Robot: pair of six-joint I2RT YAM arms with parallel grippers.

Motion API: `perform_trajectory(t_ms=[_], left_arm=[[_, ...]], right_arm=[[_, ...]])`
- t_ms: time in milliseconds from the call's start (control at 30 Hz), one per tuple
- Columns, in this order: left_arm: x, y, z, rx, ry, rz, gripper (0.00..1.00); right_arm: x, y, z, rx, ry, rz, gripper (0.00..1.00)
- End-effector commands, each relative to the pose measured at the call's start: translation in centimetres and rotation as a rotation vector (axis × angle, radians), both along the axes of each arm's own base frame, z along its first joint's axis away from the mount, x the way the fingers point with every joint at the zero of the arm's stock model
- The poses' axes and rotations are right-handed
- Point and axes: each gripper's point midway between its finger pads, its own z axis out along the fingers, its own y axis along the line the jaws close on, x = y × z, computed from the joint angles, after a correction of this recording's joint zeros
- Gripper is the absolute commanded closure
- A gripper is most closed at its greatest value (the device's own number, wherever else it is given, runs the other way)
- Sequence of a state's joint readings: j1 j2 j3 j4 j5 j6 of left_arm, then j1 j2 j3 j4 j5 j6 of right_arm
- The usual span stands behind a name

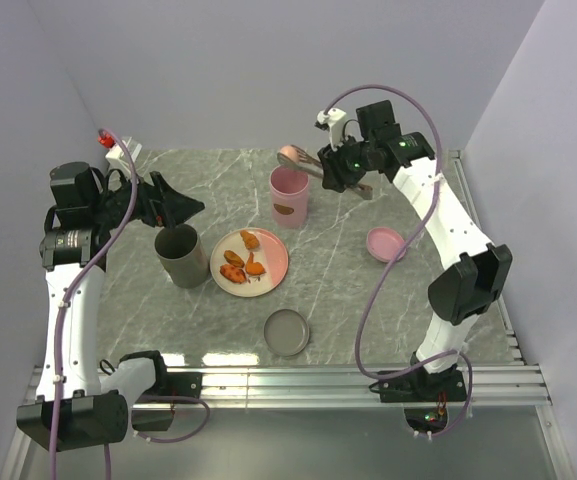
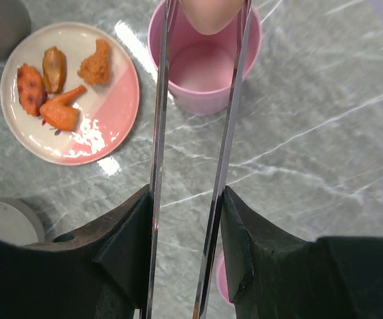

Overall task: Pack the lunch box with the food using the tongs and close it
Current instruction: Place the fake food in the packing box.

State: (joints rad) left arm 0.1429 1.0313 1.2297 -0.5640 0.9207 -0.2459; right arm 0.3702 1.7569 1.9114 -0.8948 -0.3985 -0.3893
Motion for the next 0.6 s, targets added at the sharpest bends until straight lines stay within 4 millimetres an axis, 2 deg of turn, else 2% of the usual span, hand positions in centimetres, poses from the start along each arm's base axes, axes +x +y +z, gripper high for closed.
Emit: perform_trajectory(t_ms=[0, 133, 267, 567], left_arm=[[-0.1, 0.2, 1.9, 0.019, -0.073, 0.004, 0.01], [-0.2, 0.1, 1.8, 0.018, -0.071, -0.006, 0.01], [-0.2, 0.2, 1.8, 0.025, -0.070, 0.001, 0.01], [0.0, 0.3, 1.6, 0.018, -0.063, 0.011, 0.01]], right_arm=[[0.3, 0.5, 0.1, 0.026, 0.009, -0.009, 0.61], [0.8, 0.5, -1.6, 0.019, 0.049, -0.032, 0.57], [0.6, 0.5, -2.1, 0.020, 0.066, -0.030, 0.52], [-0.1, 0.4, 0.0, 0.026, 0.041, -0.021, 0.42]])
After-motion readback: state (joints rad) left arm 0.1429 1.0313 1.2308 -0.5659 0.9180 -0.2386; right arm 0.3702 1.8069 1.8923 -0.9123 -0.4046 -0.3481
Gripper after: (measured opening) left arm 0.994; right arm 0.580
